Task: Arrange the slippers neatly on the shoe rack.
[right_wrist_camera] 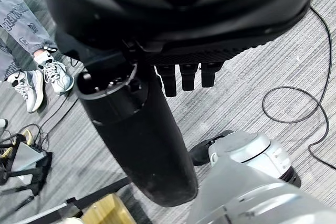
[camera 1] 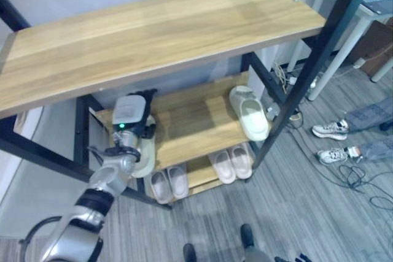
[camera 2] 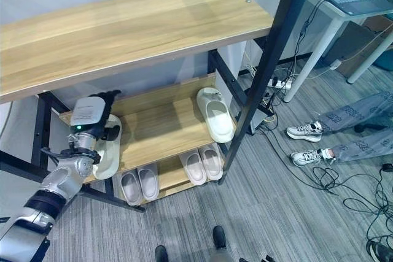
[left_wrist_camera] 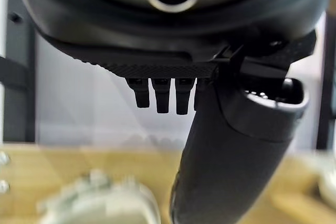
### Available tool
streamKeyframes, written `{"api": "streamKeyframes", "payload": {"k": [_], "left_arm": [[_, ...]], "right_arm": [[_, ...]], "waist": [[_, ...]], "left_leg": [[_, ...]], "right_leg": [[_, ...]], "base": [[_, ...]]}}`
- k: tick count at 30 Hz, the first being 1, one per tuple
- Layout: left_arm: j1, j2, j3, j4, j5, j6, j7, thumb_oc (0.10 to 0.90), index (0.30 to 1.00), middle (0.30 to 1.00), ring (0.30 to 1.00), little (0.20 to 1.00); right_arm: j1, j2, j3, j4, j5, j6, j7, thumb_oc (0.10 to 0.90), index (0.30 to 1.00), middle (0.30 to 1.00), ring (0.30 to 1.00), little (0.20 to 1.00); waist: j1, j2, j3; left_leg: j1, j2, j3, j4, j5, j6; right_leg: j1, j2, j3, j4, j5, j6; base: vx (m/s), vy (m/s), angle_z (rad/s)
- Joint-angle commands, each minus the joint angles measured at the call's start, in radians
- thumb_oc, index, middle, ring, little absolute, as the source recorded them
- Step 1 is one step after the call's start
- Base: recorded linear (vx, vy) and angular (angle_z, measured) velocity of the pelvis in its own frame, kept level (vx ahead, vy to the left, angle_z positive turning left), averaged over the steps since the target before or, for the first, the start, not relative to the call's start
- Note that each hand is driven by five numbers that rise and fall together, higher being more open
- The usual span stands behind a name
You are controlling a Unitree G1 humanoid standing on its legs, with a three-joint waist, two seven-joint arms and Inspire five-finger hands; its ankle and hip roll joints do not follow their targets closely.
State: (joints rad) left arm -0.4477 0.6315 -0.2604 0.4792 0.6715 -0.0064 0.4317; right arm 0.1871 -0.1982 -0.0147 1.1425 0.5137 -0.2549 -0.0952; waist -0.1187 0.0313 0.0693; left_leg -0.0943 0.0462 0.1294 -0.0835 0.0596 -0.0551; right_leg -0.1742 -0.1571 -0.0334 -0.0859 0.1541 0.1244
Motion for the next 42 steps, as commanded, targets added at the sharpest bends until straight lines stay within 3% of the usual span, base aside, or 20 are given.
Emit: {"api": "streamKeyframes", "payload": {"k": [1, 4, 13, 16, 23, 30, 38, 39, 40, 41, 42], "left_arm": [[-0.081, 0.069, 0.130, -0.061, 0.009, -0.012, 0.088, 0.800, 0.900, 0.900, 0.900, 0.900], [-0.021, 0.061, 0.175, -0.111, 0.019, -0.015, 0.090, 0.800, 0.900, 0.900, 0.900, 0.900], [0.024, 0.063, 0.134, -0.065, 0.098, 0.024, 0.050, 0.800, 0.900, 0.900, 0.900, 0.900], [-0.041, 0.041, 0.085, 0.049, 0.076, 0.049, 0.047, 0.800, 0.900, 0.900, 0.900, 0.900], [-0.037, 0.038, 0.084, 0.053, 0.063, 0.047, 0.037, 0.800, 0.900, 0.900, 0.900, 0.900], [-0.152, 0.080, 0.010, 0.102, 0.063, 0.048, 0.052, 0.800, 0.900, 0.900, 0.900, 0.900], [-0.219, 0.050, -0.033, 0.139, 0.036, 0.042, 0.050, 0.800, 0.900, 0.900, 0.900, 0.900], [-0.234, 0.048, -0.048, 0.159, 0.036, 0.044, 0.048, 0.725, 0.787, 0.787, 0.787, 0.787], [-0.238, 0.047, -0.051, 0.162, 0.035, 0.043, 0.049, 0.447, 0.371, 0.371, 0.371, 0.371], [-0.289, 0.040, -0.097, 0.224, 0.026, 0.045, 0.042, 0.400, 0.300, 0.300, 0.300, 0.300], [-0.302, 0.037, -0.109, 0.234, 0.024, 0.046, 0.027, 0.400, 0.300, 0.300, 0.300, 0.300]], "right_arm": [[0.009, -0.024, -0.019, -0.014, -0.005, -0.024, -0.002, 0.800, 0.900, 0.900, 0.900, 0.900], [0.009, -0.026, -0.014, -0.020, -0.013, -0.019, 0.005, 0.800, 0.900, 0.900, 0.900, 0.900], [-0.007, -0.039, 0.023, -0.086, -0.025, -0.012, -0.001, 0.800, 0.900, 0.900, 0.900, 0.900], [0.001, -0.041, 0.025, -0.116, -0.050, -0.008, -0.025, 0.800, 0.900, 0.900, 0.900, 0.900], [0.018, -0.028, 0.022, -0.140, -0.061, -0.010, -0.035, 0.800, 0.900, 0.900, 0.900, 0.900], [-0.025, -0.046, 0.028, -0.144, -0.016, -0.029, -0.042, 0.800, 0.900, 0.900, 0.900, 0.900], [-0.032, -0.046, 0.033, -0.136, -0.016, -0.033, -0.053, 0.800, 0.900, 0.900, 0.900, 0.900], [-0.034, -0.048, 0.033, -0.135, -0.015, -0.034, -0.054, 0.800, 0.900, 0.900, 0.900, 0.900], [-0.034, -0.047, 0.032, -0.135, -0.015, -0.034, -0.054, 0.800, 0.900, 0.900, 0.900, 0.900], [-0.041, -0.054, 0.038, -0.131, -0.014, -0.036, -0.055, 0.800, 0.900, 0.900, 0.900, 0.900], [-0.041, -0.056, 0.040, -0.131, -0.015, -0.036, -0.056, 0.800, 0.900, 0.900, 0.900, 0.900]], "waist": [[0.021, 0.024, -0.004], [0.024, 0.021, -0.005], [0.043, 0.007, -0.018], [0.034, 0.003, -0.023], [0.028, -0.001, -0.026], [0.025, 0.000, 0.001], [0.012, -0.003, 0.007], [0.010, -0.003, 0.008], [0.012, -0.003, 0.008], [0.008, -0.002, 0.011], [0.006, 0.000, 0.012]], "left_leg": [[0.030, -0.066, -0.059, -0.004, -0.112, 0.024], [0.040, -0.063, -0.057, -0.004, -0.115, 0.022], [0.052, -0.057, -0.061, -0.004, -0.120, 0.022], [0.052, -0.055, -0.060, -0.004, -0.121, 0.024], [0.037, -0.054, -0.053, -0.004, -0.121, 0.025], [-0.017, -0.052, -0.040, -0.004, -0.103, 0.025], [-0.029, -0.050, -0.034, -0.004, -0.102, 0.026], [-0.030, -0.050, -0.034, -0.004, -0.101, 0.026], [-0.031, -0.050, -0.033, -0.004, -0.101, 0.026], [-0.036, -0.049, -0.031, -0.004, -0.099, 0.026], [-0.038, -0.049, -0.029, -0.004, -0.098, 0.026]], "right_leg": [[0.073, 0.024, -0.040, 0.024, -0.119, 0.034], [0.084, 0.027, -0.042, 0.017, -0.120, 0.032], [0.102, 0.032, -0.049, 0.005, -0.128, 0.030], [0.099, 0.033, -0.050, 0.005, -0.128, 0.031], [0.083, 0.036, -0.044, 0.005, -0.126, 0.031], [0.024, 0.041, -0.033, 0.012, -0.110, 0.033], [0.006, 0.041, -0.028, 0.019, -0.110, 0.032], [0.003, 0.042, -0.027, 0.019, -0.109, 0.032], [0.002, 0.042, -0.027, 0.020, -0.109, 0.032], [-0.004, 0.042, -0.027, 0.022, -0.106, 0.033], [-0.006, 0.041, -0.028, 0.022, -0.105, 0.034]], "base": [[0.00, 0.000, 0.00], [0.00, 0.000, 0.00], [0.00, 0.000, 0.00], [0.01, -0.002, 0.01], [0.00, 0.000, 0.00], [-0.04, 0.002, -0.01], [0.01, 0.001, -0.06], [0.01, -0.002, -0.05], [0.00, -0.003, -0.05], [0.00, 0.000, 0.00], [0.00, 0.000, 0.00]]}}
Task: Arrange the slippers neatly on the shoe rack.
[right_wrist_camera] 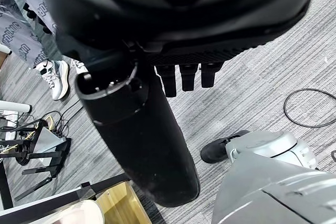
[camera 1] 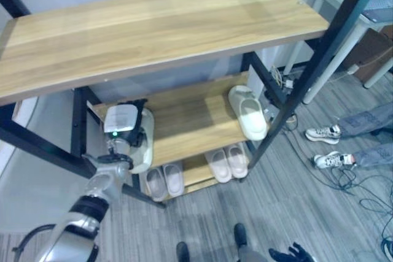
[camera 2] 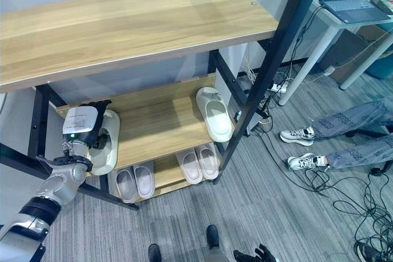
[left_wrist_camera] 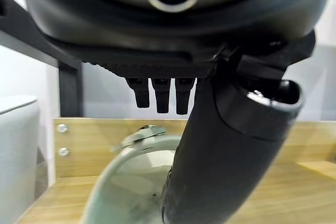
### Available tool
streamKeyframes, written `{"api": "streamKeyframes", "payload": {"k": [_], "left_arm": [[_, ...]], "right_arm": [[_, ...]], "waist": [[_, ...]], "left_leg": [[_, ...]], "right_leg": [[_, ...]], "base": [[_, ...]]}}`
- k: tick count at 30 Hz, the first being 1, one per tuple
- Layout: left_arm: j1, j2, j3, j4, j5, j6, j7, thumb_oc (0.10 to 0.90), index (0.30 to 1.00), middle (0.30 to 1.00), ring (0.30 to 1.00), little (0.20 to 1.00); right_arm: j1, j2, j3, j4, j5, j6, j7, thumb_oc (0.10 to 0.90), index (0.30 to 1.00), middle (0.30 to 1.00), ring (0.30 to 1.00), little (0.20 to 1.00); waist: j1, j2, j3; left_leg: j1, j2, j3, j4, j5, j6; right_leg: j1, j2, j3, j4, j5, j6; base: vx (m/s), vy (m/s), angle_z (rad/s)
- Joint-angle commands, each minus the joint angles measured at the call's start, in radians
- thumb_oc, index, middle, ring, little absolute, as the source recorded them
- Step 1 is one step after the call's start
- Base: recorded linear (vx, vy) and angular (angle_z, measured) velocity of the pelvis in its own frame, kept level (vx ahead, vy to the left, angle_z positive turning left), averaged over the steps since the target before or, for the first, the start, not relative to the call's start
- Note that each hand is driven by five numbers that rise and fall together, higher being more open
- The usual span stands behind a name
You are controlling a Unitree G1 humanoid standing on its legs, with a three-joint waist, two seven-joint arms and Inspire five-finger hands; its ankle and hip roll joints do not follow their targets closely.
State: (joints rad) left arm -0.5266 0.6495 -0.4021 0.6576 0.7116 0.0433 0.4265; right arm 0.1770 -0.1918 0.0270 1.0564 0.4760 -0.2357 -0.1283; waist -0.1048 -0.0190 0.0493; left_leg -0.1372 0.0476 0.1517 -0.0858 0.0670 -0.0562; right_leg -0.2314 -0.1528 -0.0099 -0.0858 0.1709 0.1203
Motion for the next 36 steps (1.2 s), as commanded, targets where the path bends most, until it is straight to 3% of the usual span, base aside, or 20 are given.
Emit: {"api": "streamKeyframes", "payload": {"k": [1, 6, 9, 12, 16, 21, 28, 36], "left_arm": [[-0.242, 0.012, 0.017, 0.055, -0.019, -0.006, 0.026, 0.400, 0.300, 0.300, 0.300, 0.300], [-0.262, -0.037, -0.018, 0.031, -0.019, -0.025, 0.023, 0.400, 0.300, 0.300, 0.300, 0.300], [-0.263, -0.126, -0.078, 0.014, 0.001, -0.056, 0.011, 0.400, 0.300, 0.300, 0.300, 0.300], [-0.281, -0.159, -0.112, 0.018, 0.008, -0.065, 0.009, 0.400, 0.300, 0.300, 0.300, 0.300], [-0.350, -0.243, -0.177, 0.048, 0.007, -0.081, 0.017, 0.400, 0.300, 0.300, 0.300, 0.300], [-0.464, -0.289, -0.236, 0.092, 0.022, -0.078, 0.046, 0.400, 0.300, 0.300, 0.300, 0.300], [-0.624, -0.245, -0.348, 0.201, 0.106, -0.058, 0.025, 0.400, 0.300, 0.300, 0.300, 0.300], [-0.770, -0.180, -0.454, 0.351, 0.167, -0.024, 0.025, 0.400, 0.300, 0.300, 0.300, 0.300]], "right_arm": [[-0.028, -0.061, 0.000, -0.044, 0.022, -0.054, -0.023, 0.800, 0.900, 0.900, 0.900, 0.900], [-0.033, -0.058, 0.008, -0.042, 0.030, -0.057, -0.020, 0.800, 0.900, 0.900, 0.900, 0.900], [-0.067, -0.069, 0.017, -0.030, 0.026, -0.053, -0.023, 0.800, 0.900, 0.900, 0.900, 0.900], [-0.081, -0.078, 0.020, -0.031, 0.023, -0.053, -0.027, 0.800, 0.900, 0.900, 0.900, 0.900], [-0.106, -0.103, 0.036, -0.034, 0.005, -0.056, -0.041, 0.800, 0.900, 0.900, 0.900, 0.900], [-0.128, -0.127, 0.057, -0.035, -0.005, -0.063, -0.053, 0.800, 0.900, 0.900, 0.900, 0.900], [-0.165, -0.139, 0.070, -0.028, 0.002, -0.083, -0.070, 0.800, 0.900, 0.900, 0.900, 0.900], [-0.157, -0.125, 0.092, -0.010, 0.036, -0.109, -0.064, 0.800, 0.900, 0.900, 0.900, 0.900]], "waist": [[-0.008, 0.051, 0.033], [-0.013, 0.050, 0.039], [-0.016, 0.056, 0.047], [-0.016, 0.061, 0.050], [-0.033, 0.079, 0.062], [-0.054, 0.094, 0.082], [-0.078, 0.100, 0.098], [-0.082, 0.085, 0.097]], "left_leg": [[0.003, -0.051, -0.051, -0.001, -0.105, 0.027], [-0.005, -0.051, -0.051, -0.001, -0.103, 0.028], [-0.004, -0.051, -0.050, -0.001, -0.103, 0.029], [-0.004, -0.050, -0.047, -0.001, -0.103, 0.029], [-0.013, -0.050, -0.036, -0.001, -0.100, 0.029], [-0.038, -0.045, -0.020, -0.001, -0.091, 0.026], [-0.070, -0.025, 0.012, -0.001, -0.081, 0.019], [-0.084, -0.009, 0.020, -0.001, -0.074, 0.009]], "right_leg": [[0.048, 0.037, -0.051, 0.023, -0.121, 0.039], [0.039, 0.038, -0.050, 0.026, -0.123, 0.038], [0.034, 0.038, -0.043, 0.029, -0.125, 0.036], [0.030, 0.038, -0.040, 0.031, -0.125, 0.036], [0.012, 0.036, -0.029, 0.035, -0.122, 0.037], [-0.021, 0.040, -0.011, 0.036, -0.116, 0.038], [-0.068, 0.053, 0.015, 0.032, -0.102, 0.043], [-0.089, 0.063, 0.005, 0.032, -0.098, 0.043]], "base": [[0.00, 0.000, 0.00], [0.00, -0.008, -0.02], [0.00, 0.000, 0.00], [0.00, -0.008, -0.01], [0.01, -0.019, -0.03], [0.00, -0.026, -0.13], [0.02, -0.023, -0.21], [0.03, -0.037, -0.03]]}}
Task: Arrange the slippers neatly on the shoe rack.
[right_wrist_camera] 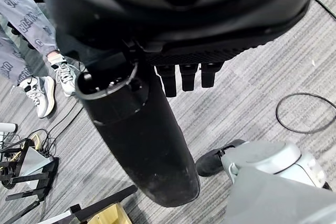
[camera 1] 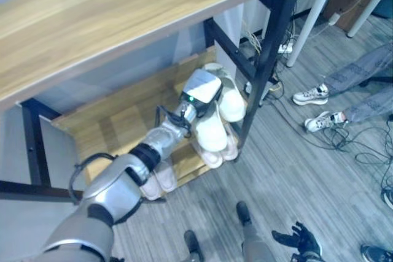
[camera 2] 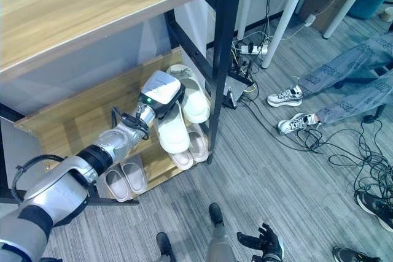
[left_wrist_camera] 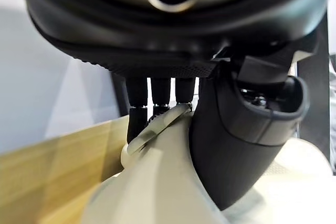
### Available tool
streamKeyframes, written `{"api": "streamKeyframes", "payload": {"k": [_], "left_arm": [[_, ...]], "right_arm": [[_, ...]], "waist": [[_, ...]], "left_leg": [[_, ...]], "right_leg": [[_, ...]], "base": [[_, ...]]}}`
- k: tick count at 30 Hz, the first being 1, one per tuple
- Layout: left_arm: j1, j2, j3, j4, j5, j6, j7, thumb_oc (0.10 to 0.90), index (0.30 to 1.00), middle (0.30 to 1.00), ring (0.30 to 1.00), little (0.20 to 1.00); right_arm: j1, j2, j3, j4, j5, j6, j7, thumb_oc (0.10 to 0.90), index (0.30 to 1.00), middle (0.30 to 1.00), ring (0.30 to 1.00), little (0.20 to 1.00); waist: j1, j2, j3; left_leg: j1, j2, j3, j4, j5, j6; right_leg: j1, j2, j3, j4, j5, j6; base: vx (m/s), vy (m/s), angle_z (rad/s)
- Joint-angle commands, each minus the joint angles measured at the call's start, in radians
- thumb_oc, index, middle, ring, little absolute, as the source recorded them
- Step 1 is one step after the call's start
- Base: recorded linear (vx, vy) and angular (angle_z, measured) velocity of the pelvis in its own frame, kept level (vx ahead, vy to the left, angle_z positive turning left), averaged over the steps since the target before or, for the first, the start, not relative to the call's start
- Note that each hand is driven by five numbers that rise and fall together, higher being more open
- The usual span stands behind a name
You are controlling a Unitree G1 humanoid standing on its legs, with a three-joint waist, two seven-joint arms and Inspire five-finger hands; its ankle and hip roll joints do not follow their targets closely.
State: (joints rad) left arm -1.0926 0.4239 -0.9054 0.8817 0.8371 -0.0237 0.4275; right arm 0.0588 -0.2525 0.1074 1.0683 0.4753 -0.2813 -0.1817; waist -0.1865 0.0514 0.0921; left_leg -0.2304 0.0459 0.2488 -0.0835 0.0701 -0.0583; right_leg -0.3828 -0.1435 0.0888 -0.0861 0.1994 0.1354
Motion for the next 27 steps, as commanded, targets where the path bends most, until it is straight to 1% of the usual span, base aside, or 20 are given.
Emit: {"api": "streamKeyframes", "payload": {"k": [1, 4, 8, 11, 12, 16, 19, 22, 27], "left_arm": [[-0.210, 0.054, 0.050, 0.125, 0.038, 0.042, 0.023, 0.400, 0.300, 0.300, 0.300, 0.300], [-0.183, 0.078, 0.100, 0.063, 0.026, 0.054, 0.034, 0.400, 0.300, 0.300, 0.300, 0.300], [-0.164, 0.081, 0.112, -0.007, 0.053, 0.048, 0.038, 0.400, 0.300, 0.300, 0.300, 0.300], [-0.161, 0.108, 0.119, -0.055, 0.058, 0.043, 0.036, 0.400, 0.300, 0.300, 0.300, 0.300], [-0.149, 0.148, 0.137, -0.126, 0.065, 0.041, 0.036, 0.400, 0.300, 0.300, 0.300, 0.300], [-0.129, 0.182, 0.149, -0.169, 0.085, 0.041, 0.032, 0.400, 0.300, 0.300, 0.300, 0.300], [-0.131, 0.188, 0.150, -0.168, 0.086, 0.043, 0.031, 0.400, 0.300, 0.300, 0.300, 0.300], [-0.152, 0.183, 0.160, -0.152, 0.078, 0.058, 0.037, 0.400, 0.300, 0.300, 0.300, 0.300], [-0.230, 0.124, 0.124, -0.056, 0.067, 0.079, 0.040, 0.400, 0.300, 0.300, 0.300, 0.300]], "right_arm": [[-0.035, -0.064, 0.010, -0.023, 0.039, -0.065, -0.010, 0.800, 0.900, 0.900, 0.900, 0.900], [-0.016, -0.050, 0.009, -0.043, 0.040, -0.071, -0.007, 0.800, 0.900, 0.900, 0.900, 0.900], [-0.036, -0.053, 0.012, -0.047, 0.032, -0.068, -0.008, 0.800, 0.900, 0.900, 0.900, 0.900], [-0.048, -0.057, 0.008, -0.046, 0.039, -0.066, -0.006, 0.800, 0.900, 0.900, 0.900, 0.900], [-0.044, -0.051, 0.006, -0.056, 0.041, -0.068, -0.003, 0.800, 0.900, 0.900, 0.900, 0.900], [-0.047, -0.041, 0.009, -0.057, 0.028, -0.061, -0.004, 0.800, 0.900, 0.900, 0.900, 0.900], [-0.048, -0.043, 0.004, -0.058, 0.038, -0.060, -0.001, 0.800, 0.900, 0.900, 0.900, 0.900], [-0.057, -0.041, 0.025, -0.059, 0.025, -0.052, -0.001, 0.800, 0.900, 0.900, 0.900, 0.900], [-0.067, -0.048, 0.047, -0.064, 0.017, -0.050, 0.001, 0.800, 0.900, 0.900, 0.900, 0.900]], "waist": [[0.001, 0.014, 0.053], [0.013, 0.012, 0.051], [0.024, 0.011, 0.055], [0.027, 0.010, 0.058], [0.036, 0.007, 0.061], [0.046, 0.002, 0.066], [0.047, -0.002, 0.069], [0.049, -0.008, 0.075], [0.041, -0.016, 0.083]], "left_leg": [[0.009, -0.006, -0.078, -0.004, -0.078, 0.011], [0.011, -0.008, -0.091, -0.004, -0.079, 0.012], [0.013, -0.011, -0.108, -0.004, -0.082, 0.011], [0.010, -0.013, -0.112, -0.004, -0.082, 0.011], [0.005, -0.015, -0.114, -0.004, -0.081, 0.011], [0.003, -0.015, -0.118, -0.004, -0.078, 0.012], [0.001, -0.015, -0.121, -0.004, -0.077, 0.011], [-0.004, -0.016, -0.124, -0.004, -0.075, 0.011], [-0.016, -0.015, -0.122, -0.004, -0.072, 0.012]], "right_leg": [[0.064, 0.054, -0.095, 0.032, -0.127, 0.027], [0.073, 0.053, -0.108, 0.029, -0.133, 0.025], [0.084, 0.051, -0.123, 0.028, -0.141, 0.023], [0.086, 0.050, -0.129, 0.023, -0.138, 0.025], [0.085, 0.047, -0.137, 0.018, -0.133, 0.027], [0.088, 0.046, -0.145, 0.019, -0.134, 0.026], [0.088, 0.046, -0.150, 0.020, -0.136, 0.025], [0.086, 0.044, -0.153, 0.016, -0.134, 0.025], [0.074, 0.044, -0.154, 0.016, -0.129, 0.026]], "base": [[0.05, -0.047, -0.02], [0.00, 0.000, 0.00], [0.00, -0.002, 0.04], [0.00, 0.002, 0.01], [0.00, 0.000, 0.00], [0.00, 0.001, 0.01], [0.01, 0.003, 0.06], [0.01, 0.023, 0.10], [0.00, 0.004, 0.01]]}}
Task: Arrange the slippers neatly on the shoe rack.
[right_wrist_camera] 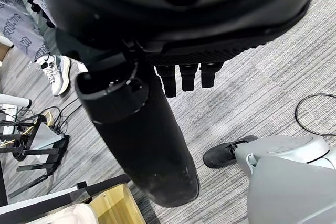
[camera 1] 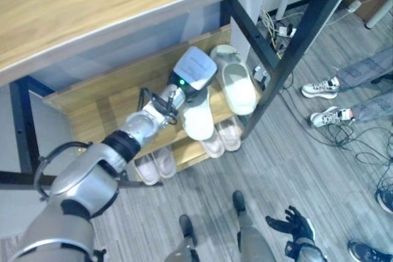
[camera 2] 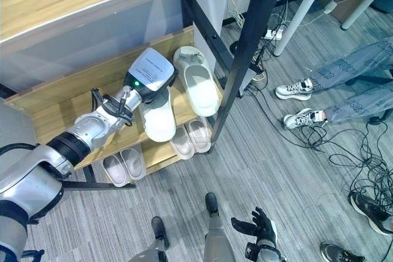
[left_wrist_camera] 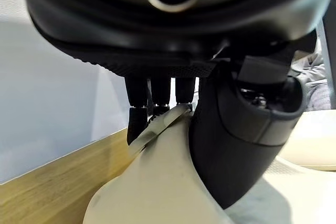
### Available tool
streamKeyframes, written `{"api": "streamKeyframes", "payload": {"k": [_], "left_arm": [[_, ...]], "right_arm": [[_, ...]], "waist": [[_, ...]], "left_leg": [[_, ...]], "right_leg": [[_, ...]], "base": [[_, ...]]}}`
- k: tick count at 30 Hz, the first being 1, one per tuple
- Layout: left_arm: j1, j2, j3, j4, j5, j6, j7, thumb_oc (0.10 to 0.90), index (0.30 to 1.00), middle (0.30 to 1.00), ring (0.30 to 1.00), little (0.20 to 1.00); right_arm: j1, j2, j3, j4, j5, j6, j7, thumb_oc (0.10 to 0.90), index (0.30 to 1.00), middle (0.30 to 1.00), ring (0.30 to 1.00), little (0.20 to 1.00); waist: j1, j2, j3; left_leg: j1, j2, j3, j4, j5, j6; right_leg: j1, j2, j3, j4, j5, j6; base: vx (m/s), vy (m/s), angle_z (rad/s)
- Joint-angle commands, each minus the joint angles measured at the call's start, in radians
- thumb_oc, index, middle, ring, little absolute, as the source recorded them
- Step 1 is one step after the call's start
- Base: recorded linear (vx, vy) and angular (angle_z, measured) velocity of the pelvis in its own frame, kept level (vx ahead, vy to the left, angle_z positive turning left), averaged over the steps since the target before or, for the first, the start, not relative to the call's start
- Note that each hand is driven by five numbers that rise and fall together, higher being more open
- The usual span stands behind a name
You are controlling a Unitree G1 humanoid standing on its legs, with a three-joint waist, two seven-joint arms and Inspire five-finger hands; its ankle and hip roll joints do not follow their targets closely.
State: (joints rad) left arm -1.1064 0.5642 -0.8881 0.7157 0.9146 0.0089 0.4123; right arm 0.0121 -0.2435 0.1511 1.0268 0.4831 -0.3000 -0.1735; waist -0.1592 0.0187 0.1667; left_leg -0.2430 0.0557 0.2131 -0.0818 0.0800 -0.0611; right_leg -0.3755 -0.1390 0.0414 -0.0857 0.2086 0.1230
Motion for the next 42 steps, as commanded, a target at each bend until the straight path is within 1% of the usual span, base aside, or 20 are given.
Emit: {"api": "streamKeyframes", "payload": {"k": [1, 2, 3, 7, 11, 12, 13, 15, 22, 27, 29, 30, 31, 32, 33, 35, 36, 39, 40, 42], "left_arm": [[-0.217, -0.017, 0.107, 0.110, -0.011, 0.046, 0.055, 0.400, 0.300, 0.300, 0.300, 0.300], [-0.264, -0.046, 0.083, 0.177, -0.023, 0.053, 0.061, 0.400, 0.300, 0.300, 0.300, 0.300], [-0.280, -0.055, 0.076, 0.202, -0.026, 0.056, 0.063, 0.400, 0.300, 0.300, 0.300, 0.300], [-0.334, -0.071, 0.069, 0.278, -0.061, 0.076, 0.084, 0.400, 0.300, 0.300, 0.300, 0.300], [-0.367, -0.086, 0.050, 0.317, -0.063, 0.083, 0.081, 0.400, 0.300, 0.300, 0.300, 0.300], [-0.371, -0.096, 0.049, 0.336, -0.065, 0.085, 0.075, 0.593, 0.589, 0.589, 0.589, 0.589], [-0.372, -0.105, 0.052, 0.350, -0.069, 0.090, 0.074, 0.800, 0.900, 0.900, 0.900, 0.900], [-0.378, -0.138, 0.058, 0.406, -0.077, 0.109, 0.065, 0.800, 0.900, 0.900, 0.900, 0.900], [-0.383, -0.161, 0.095, 0.440, -0.114, 0.123, 0.056, 0.800, 0.900, 0.900, 0.900, 0.900], [-0.363, -0.124, 0.129, 0.388, -0.157, 0.106, 0.050, 0.800, 0.900, 0.900, 0.900, 0.900], [-0.349, -0.107, 0.157, 0.334, -0.191, 0.094, 0.064, 0.800, 0.900, 0.900, 0.900, 0.900], [-0.328, -0.091, 0.193, 0.286, -0.230, 0.084, 0.074, 0.800, 0.900, 0.900, 0.900, 0.900], [-0.327, -0.090, 0.194, 0.285, -0.230, 0.084, 0.074, 0.800, 0.900, 0.900, 0.900, 0.900], [-0.279, -0.063, 0.267, 0.191, -0.314, 0.056, 0.087, 0.800, 0.900, 0.900, 0.900, 0.900], [-0.258, -0.050, 0.290, 0.164, -0.334, 0.053, 0.093, 0.800, 0.900, 0.900, 0.900, 0.900], [-0.225, -0.043, 0.315, 0.133, -0.347, 0.044, 0.099, 0.800, 0.900, 0.900, 0.900, 0.900], [-0.178, -0.032, 0.350, 0.091, -0.377, 0.024, 0.112, 0.800, 0.900, 0.900, 0.900, 0.900], [-0.138, -0.021, 0.375, 0.057, -0.400, 0.005, 0.132, 0.800, 0.900, 0.900, 0.900, 0.900], [-0.062, -0.030, 0.448, -0.002, -0.524, -0.053, 0.140, 0.800, 0.900, 0.900, 0.900, 0.900], [0.015, -0.043, 0.500, -0.039, -0.642, -0.117, 0.147, 0.800, 0.900, 0.900, 0.900, 0.900]], "right_arm": [[-0.020, -0.057, 0.003, -0.023, 0.009, -0.031, -0.007, 0.800, 0.900, 0.900, 0.900, 0.900], [-0.030, -0.061, 0.014, -0.024, 0.008, -0.033, -0.007, 0.800, 0.900, 0.900, 0.900, 0.900], [-0.034, -0.062, 0.019, -0.025, 0.009, -0.034, -0.006, 0.800, 0.900, 0.900, 0.900, 0.900], [-0.039, -0.062, 0.035, -0.029, 0.013, -0.041, -0.003, 0.800, 0.900, 0.900, 0.900, 0.900], [-0.037, -0.058, 0.042, -0.024, 0.015, -0.039, -0.002, 0.800, 0.900, 0.900, 0.900, 0.900], [-0.036, -0.058, 0.041, -0.021, 0.019, -0.040, -0.001, 0.800, 0.900, 0.900, 0.900, 0.900], [-0.032, -0.055, 0.041, -0.020, 0.024, -0.042, 0.001, 0.800, 0.900, 0.900, 0.900, 0.900], [-0.028, -0.057, 0.047, -0.026, 0.026, -0.041, 0.004, 0.800, 0.900, 0.900, 0.900, 0.900], [-0.023, -0.066, 0.055, -0.032, 0.008, -0.038, 0.002, 0.800, 0.900, 0.900, 0.900, 0.900], [-0.044, -0.062, 0.046, -0.021, 0.005, -0.020, 0.001, 0.800, 0.900, 0.900, 0.900, 0.900], [-0.055, -0.059, 0.045, -0.018, 0.009, -0.016, 0.002, 0.800, 0.900, 0.900, 0.900, 0.900], [-0.059, -0.054, 0.049, -0.018, 0.007, -0.017, -0.003, 0.800, 0.900, 0.900, 0.900, 0.900], [-0.059, -0.054, 0.049, -0.018, 0.007, -0.017, -0.003, 0.800, 0.900, 0.900, 0.900, 0.900], [-0.060, -0.044, 0.041, -0.022, 0.011, -0.007, -0.006, 0.800, 0.900, 0.900, 0.900, 0.900], [-0.062, -0.041, 0.033, -0.020, 0.009, -0.003, -0.004, 0.800, 0.900, 0.900, 0.900, 0.900], [-0.062, -0.037, 0.033, -0.020, -0.001, 0.000, -0.010, 0.800, 0.900, 0.900, 0.900, 0.900], [-0.067, -0.033, 0.033, -0.017, -0.013, 0.008, -0.011, 0.800, 0.900, 0.900, 0.900, 0.900], [-0.075, -0.034, 0.030, -0.009, -0.020, 0.010, -0.015, 0.800, 0.900, 0.900, 0.900, 0.900], [-0.086, -0.028, 0.035, 0.001, -0.032, 0.017, -0.023, 0.800, 0.900, 0.900, 0.900, 0.900], [-0.106, -0.029, 0.036, 0.022, -0.050, 0.029, -0.030, 0.800, 0.900, 0.900, 0.900, 0.900]], "waist": [[0.014, 0.017, 0.008], [0.007, 0.012, 0.010], [0.003, 0.011, 0.010], [-0.010, 0.003, 0.010], [-0.014, 0.000, 0.008], [-0.016, 0.000, 0.007], [-0.017, 0.000, 0.006], [-0.019, 0.001, 0.004], [-0.015, 0.006, 0.002], [0.004, 0.013, 0.003], [0.010, 0.015, 0.007], [0.014, 0.017, 0.010], [0.014, 0.017, 0.010], [0.019, 0.020, 0.010], [0.023, 0.020, 0.012], [0.027, 0.023, 0.011], [0.032, 0.027, 0.010], [0.035, 0.033, 0.011], [0.039, 0.041, 0.010], [0.041, 0.053, 0.004]], "left_leg": [[-0.003, -0.025, -0.086, -0.005, -0.082, 0.015], [-0.013, -0.024, -0.083, -0.005, -0.080, 0.015], [-0.016, -0.024, -0.080, -0.005, -0.081, 0.015], [-0.032, -0.021, -0.072, -0.005, -0.080, 0.014], [-0.041, -0.019, -0.068, -0.005, -0.078, 0.014], [-0.043, -0.019, -0.067, -0.005, -0.078, 0.014], [-0.044, -0.019, -0.067, -0.005, -0.078, 0.015], [-0.044, -0.019, -0.070, -0.005, -0.079, 0.016], [-0.032, -0.021, -0.078, -0.005, -0.083, 0.016], [-0.018, -0.026, -0.086, -0.005, -0.082, 0.016], [-0.016, -0.027, -0.087, -0.005, -0.080, 0.016], [-0.014, -0.028, -0.088, -0.005, -0.081, 0.016], [-0.014, -0.028, -0.088, -0.005, -0.081, 0.016], [-0.012, -0.029, -0.086, -0.005, -0.081, 0.016], [-0.012, -0.030, -0.085, -0.005, -0.081, 0.016], [-0.012, -0.030, -0.082, -0.005, -0.082, 0.016], [-0.009, -0.031, -0.077, -0.005, -0.084, 0.018], [-0.007, -0.032, -0.074, -0.005, -0.083, 0.019], [-0.007, -0.035, -0.070, -0.005, -0.082, 0.021], [-0.007, -0.038, -0.062, -0.005, -0.082, 0.022]], "right_leg": [[0.067, 0.039, -0.106, 0.016, -0.138, 0.039], [0.053, 0.038, -0.102, 0.017, -0.133, 0.040], [0.049, 0.038, -0.101, 0.016, -0.131, 0.041], [0.026, 0.035, -0.094, 0.016, -0.124, 0.044], [0.015, 0.032, -0.092, 0.018, -0.122, 0.043], [0.013, 0.032, -0.092, 0.018, -0.122, 0.043], [0.012, 0.032, -0.092, 0.019, -0.121, 0.043], [0.010, 0.031, -0.092, 0.022, -0.124, 0.041], [0.018, 0.033, -0.096, 0.032, -0.135, 0.038], [0.034, 0.033, -0.105, 0.037, -0.144, 0.035], [0.036, 0.032, -0.109, 0.038, -0.144, 0.035], [0.038, 0.032, -0.108, 0.038, -0.145, 0.034], [0.038, 0.032, -0.108, 0.038, -0.145, 0.034], [0.040, 0.031, -0.109, 0.036, -0.146, 0.033], [0.039, 0.030, -0.110, 0.037, -0.144, 0.032], [0.038, 0.028, -0.110, 0.038, -0.144, 0.031], [0.038, 0.027, -0.106, 0.038, -0.145, 0.031], [0.036, 0.026, -0.102, 0.040, -0.144, 0.030], [0.032, 0.025, -0.097, 0.042, -0.142, 0.027], [0.029, 0.024, -0.090, 0.042, -0.139, 0.025]], "base": [[0.00, 0.000, 0.00], [0.01, 0.035, -0.01], [0.02, 0.041, 0.00], [0.01, 0.008, -0.02], [0.00, 0.000, 0.00], [0.00, 0.000, 0.00], [0.00, 0.000, 0.00], [0.00, 0.000, 0.00], [0.00, 0.000, 0.00], [0.00, -0.006, 0.00], [-0.02, -0.032, 0.01], [0.00, 0.000, 0.00], [0.00, 0.000, 0.00], [0.00, 0.000, 0.00], [0.00, 0.000, 0.00], [0.00, 0.000, 0.00], [0.00, 0.000, 0.00], [0.00, 0.000, -0.01], [0.00, 0.000, 0.00], [0.00, 0.002, -0.02]]}}
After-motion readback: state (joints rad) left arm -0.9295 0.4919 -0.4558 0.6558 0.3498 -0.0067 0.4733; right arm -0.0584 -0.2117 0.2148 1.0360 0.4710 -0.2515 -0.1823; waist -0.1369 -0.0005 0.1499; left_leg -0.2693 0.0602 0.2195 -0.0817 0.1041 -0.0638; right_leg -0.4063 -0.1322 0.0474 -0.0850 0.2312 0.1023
